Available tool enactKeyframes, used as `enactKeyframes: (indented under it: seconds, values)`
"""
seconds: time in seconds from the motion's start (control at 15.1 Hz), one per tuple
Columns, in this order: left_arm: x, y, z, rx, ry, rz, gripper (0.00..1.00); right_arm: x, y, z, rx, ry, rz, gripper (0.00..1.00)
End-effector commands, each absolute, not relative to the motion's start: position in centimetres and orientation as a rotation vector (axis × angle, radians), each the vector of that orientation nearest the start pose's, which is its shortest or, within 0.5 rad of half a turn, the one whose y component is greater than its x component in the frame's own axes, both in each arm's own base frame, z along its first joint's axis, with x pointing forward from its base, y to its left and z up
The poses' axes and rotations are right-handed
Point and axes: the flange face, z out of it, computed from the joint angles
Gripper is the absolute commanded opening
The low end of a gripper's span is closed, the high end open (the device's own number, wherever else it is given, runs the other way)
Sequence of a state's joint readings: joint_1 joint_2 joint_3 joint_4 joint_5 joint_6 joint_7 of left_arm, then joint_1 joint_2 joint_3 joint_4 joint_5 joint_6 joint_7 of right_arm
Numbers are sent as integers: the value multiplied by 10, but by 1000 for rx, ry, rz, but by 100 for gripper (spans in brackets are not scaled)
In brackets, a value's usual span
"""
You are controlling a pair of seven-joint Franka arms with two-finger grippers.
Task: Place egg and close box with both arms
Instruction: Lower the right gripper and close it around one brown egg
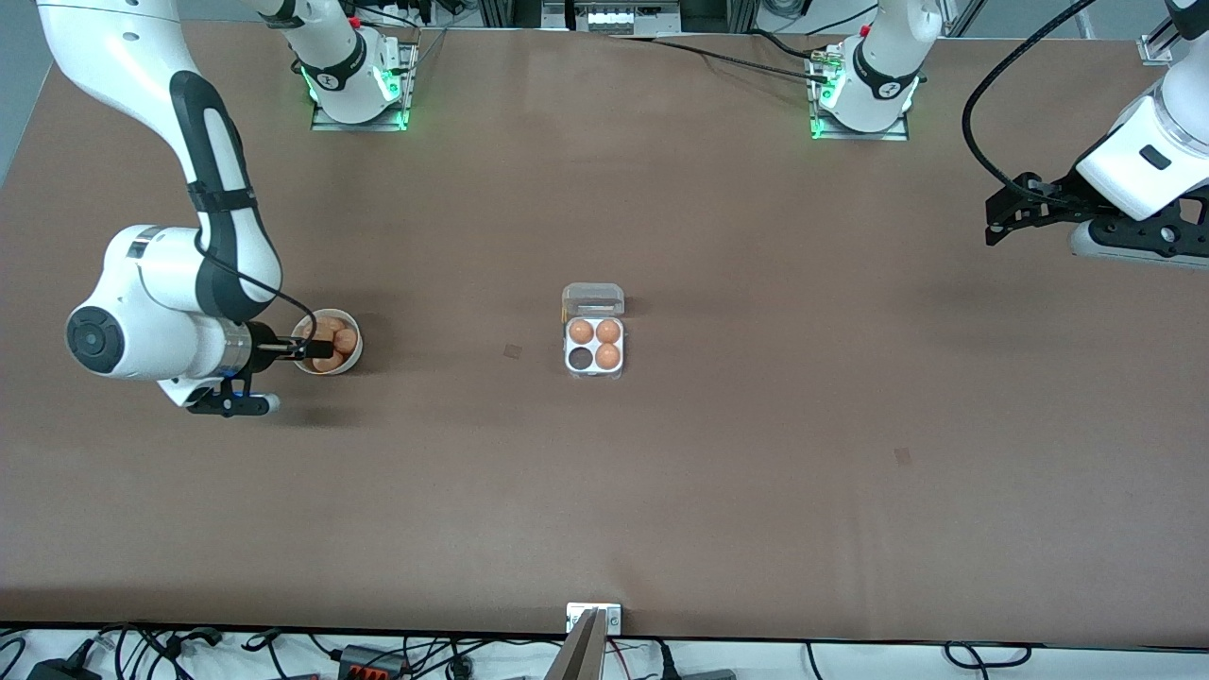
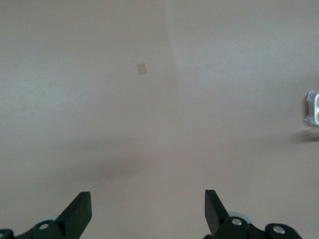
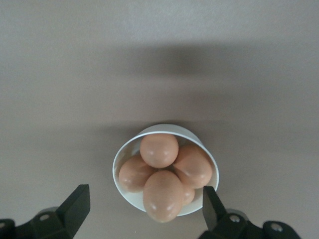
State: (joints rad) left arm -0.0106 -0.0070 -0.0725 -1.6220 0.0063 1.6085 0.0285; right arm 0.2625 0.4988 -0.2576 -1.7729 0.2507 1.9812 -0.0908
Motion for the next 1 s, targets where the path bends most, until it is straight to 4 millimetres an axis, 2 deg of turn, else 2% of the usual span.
enactKeyframes:
  seconds: [0.0, 0.47, 0.86, 0.93]
  values:
    - [551, -42, 615, -3125, 197, 12, 100, 606, 28, 274, -3031, 5, 398, 100]
    - [551, -42, 615, -3126, 192, 12, 100, 590, 18, 256, -3070, -12, 412, 100]
    - [551, -40, 615, -3126, 192, 12, 100, 590, 15, 253, -3075, -3, 396, 100]
    - [551, -42, 615, -3126, 188, 12, 100, 590, 14, 252, -3075, 0, 393, 94]
